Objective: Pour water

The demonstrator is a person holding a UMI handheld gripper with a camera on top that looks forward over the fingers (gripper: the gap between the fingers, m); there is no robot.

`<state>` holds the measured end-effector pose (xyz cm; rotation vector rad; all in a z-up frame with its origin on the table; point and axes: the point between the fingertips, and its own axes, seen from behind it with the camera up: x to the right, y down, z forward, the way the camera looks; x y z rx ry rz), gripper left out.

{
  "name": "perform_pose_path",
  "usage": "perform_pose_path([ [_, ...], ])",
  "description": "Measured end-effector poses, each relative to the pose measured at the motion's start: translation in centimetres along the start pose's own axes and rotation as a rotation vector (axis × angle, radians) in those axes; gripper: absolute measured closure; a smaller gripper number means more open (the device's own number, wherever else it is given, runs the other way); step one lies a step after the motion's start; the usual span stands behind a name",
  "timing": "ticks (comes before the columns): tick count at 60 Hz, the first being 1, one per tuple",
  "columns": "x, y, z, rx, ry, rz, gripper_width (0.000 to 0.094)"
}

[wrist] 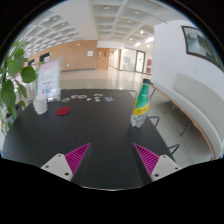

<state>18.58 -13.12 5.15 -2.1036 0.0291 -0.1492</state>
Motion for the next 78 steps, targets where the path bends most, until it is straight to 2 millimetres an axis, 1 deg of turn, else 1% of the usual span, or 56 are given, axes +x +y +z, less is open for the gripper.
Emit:
perform_pose_path([
  [1,0.8,-0.2,0.4,0.006,0.012,0.001,0.0091],
  [2,3.3,-1.4,-0.4,0.009,0.021,0.001,0.0093],
  [4,4.8,-2.0,0.6,0.024,0.044,0.006,0.0095],
  [7,6.6,-3.0,2.0,0.047,0.064,-0.002,0.0095],
  [10,8.7,-4.5,3.5,0.086,0.091,-0.005,0.0091],
  [14,10.4,-6.1,5.9,0.124,0.116,0.011,0.0099],
  [17,11.3,-7.1,7.7,0.144,0.121,0.041,0.0099],
  [19,11.6,-7.7,9.0,0.151,0.124,0.058,0.0096],
  [20,10.1,-7.1,10.8,0.160,0.127,0.067,0.0100],
  [21,10.4,-7.4,11.4,0.165,0.130,0.072,0.0095],
  [22,12.6,-8.7,10.7,0.165,0.128,0.073,0.0094],
  [27,13.6,-10.1,13.3,0.189,0.143,0.064,0.0099],
  [28,13.2,-10.3,14.3,0.193,0.153,0.060,0.0106],
  [34,13.8,-11.0,17.0,0.202,0.166,0.053,0.0122],
  [35,14.4,-10.9,17.1,0.204,0.165,0.054,0.0126],
  [36,14.0,-11.2,18.1,0.204,0.168,0.053,0.0132],
  [37,14.0,-11.3,18.4,0.204,0.170,0.052,0.0140],
  [40,14.4,-11.2,19.4,0.203,0.182,0.048,0.0180],
  [42,14.6,-11.2,19.9,0.205,0.188,0.046,0.0228],
  [43,14.8,-11.1,19.8,0.211,0.182,0.045,0.0244],
  [44,14.7,-11.4,20.2,0.219,0.180,0.044,0.0347],
  [45,14.7,-11.5,20.2,0.224,0.180,0.043,0.0362],
  [48,14.8,-11.7,20.1,0.233,0.189,0.040,0.0383],
  [53,14.3,-11.7,20.0,0.238,0.175,0.031,0.0444],
  [56,14.6,-11.7,19.8,0.235,0.196,0.019,0.0482],
  [58,14.9,-11.9,19.5,0.238,0.216,0.003,0.0487],
  [59,15.0,-11.9,19.1,0.236,0.227,-0.004,0.0510],
  [61,15.0,-12.1,18.6,0.238,0.251,-0.016,0.0512],
  [64,15.0,-13.2,17.9,0.244,0.274,-0.034,0.0515],
  [66,15.3,-14.4,17.1,0.253,0.303,-0.051,0.0517],
  [67,15.1,-15.0,17.0,0.261,0.325,-0.067,0.0517],
  [69,15.1,-16.7,16.1,0.277,0.368,-0.102,0.0515],
  [73,14.7,-20.6,14.1,0.314,0.450,-0.183,0.0516],
  [74,15.1,-21.8,13.5,0.324,0.468,-0.207,0.0516],
  [75,14.7,-22.6,13.1,0.335,0.492,-0.231,0.0515],
  [78,13.5,-26.1,11.3,0.371,0.562,-0.317,0.0515],
])
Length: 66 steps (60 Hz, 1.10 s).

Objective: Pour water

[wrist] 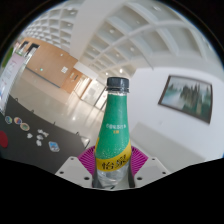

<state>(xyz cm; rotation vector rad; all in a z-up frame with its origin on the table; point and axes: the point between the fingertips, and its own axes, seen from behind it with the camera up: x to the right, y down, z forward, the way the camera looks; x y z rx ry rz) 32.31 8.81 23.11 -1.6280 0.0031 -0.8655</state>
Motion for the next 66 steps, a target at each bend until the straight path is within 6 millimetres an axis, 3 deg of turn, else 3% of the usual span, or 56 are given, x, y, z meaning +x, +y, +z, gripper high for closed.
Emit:
perform_pose_path([
  [5,0.5,-7.4,-0.6,0.106,0.081,-0.152,0.0516],
  [10,-1.9,-14.6,-1.7,0.221,0.148,-0.329,0.0515],
  [14,-5.5,-20.3,-3.1,0.337,0.168,-0.471,0.0515],
  [17,-7.5,-24.9,-5.4,0.436,0.196,-0.606,0.0513],
  [21,-12.5,-29.2,-7.8,0.565,0.230,-0.817,0.0515],
  [24,-17.1,-31.2,-9.5,0.642,0.247,-0.995,0.0514],
  [27,-21.8,-32.2,-11.2,0.726,0.241,-1.134,0.0517],
  [30,-25.8,-31.9,-12.4,0.777,0.241,-1.276,0.0515],
  [36,-33.3,-29.7,-14.1,0.857,0.211,-1.523,0.0516],
  [41,-36.8,-26.8,-14.5,0.874,0.172,-1.628,0.0514],
  [45,-38.5,-25.2,-14.6,0.867,0.134,-1.657,0.0514],
  [48,-38.7,-24.4,-14.4,0.864,0.132,-1.676,0.0515],
  [55,-37.8,-26.2,-15.1,0.877,0.095,-1.529,0.0515],
  [66,-29.4,-33.1,-16.2,0.793,-0.074,-0.818,0.0516],
])
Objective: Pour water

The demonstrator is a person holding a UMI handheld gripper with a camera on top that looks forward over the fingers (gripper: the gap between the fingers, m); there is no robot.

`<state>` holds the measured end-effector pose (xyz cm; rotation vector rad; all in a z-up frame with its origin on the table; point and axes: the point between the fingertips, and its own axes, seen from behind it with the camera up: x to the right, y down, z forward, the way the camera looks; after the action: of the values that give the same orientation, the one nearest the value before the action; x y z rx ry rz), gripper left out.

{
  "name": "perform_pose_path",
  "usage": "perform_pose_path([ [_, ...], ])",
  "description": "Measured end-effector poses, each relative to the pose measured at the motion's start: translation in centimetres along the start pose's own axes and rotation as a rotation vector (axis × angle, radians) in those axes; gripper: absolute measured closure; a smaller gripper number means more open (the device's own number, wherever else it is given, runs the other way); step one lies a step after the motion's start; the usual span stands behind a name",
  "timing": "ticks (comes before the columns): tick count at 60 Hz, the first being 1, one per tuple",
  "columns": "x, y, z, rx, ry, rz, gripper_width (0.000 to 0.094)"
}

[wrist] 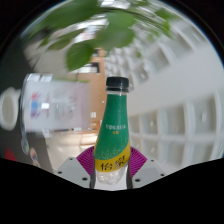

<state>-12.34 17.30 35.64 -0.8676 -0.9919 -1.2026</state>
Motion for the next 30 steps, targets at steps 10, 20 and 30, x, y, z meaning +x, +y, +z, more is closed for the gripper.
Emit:
perform_pose_path([
  [10,2.4,1.3,-1.2,-0.065,-0.109,0.948,0.0518],
  [20,-8.2,2.7,-3.0,-0.284,-0.270,1.393,0.0518],
  [30,-19.5,3.5,-6.2,-0.442,-0.402,1.423,0.0518],
])
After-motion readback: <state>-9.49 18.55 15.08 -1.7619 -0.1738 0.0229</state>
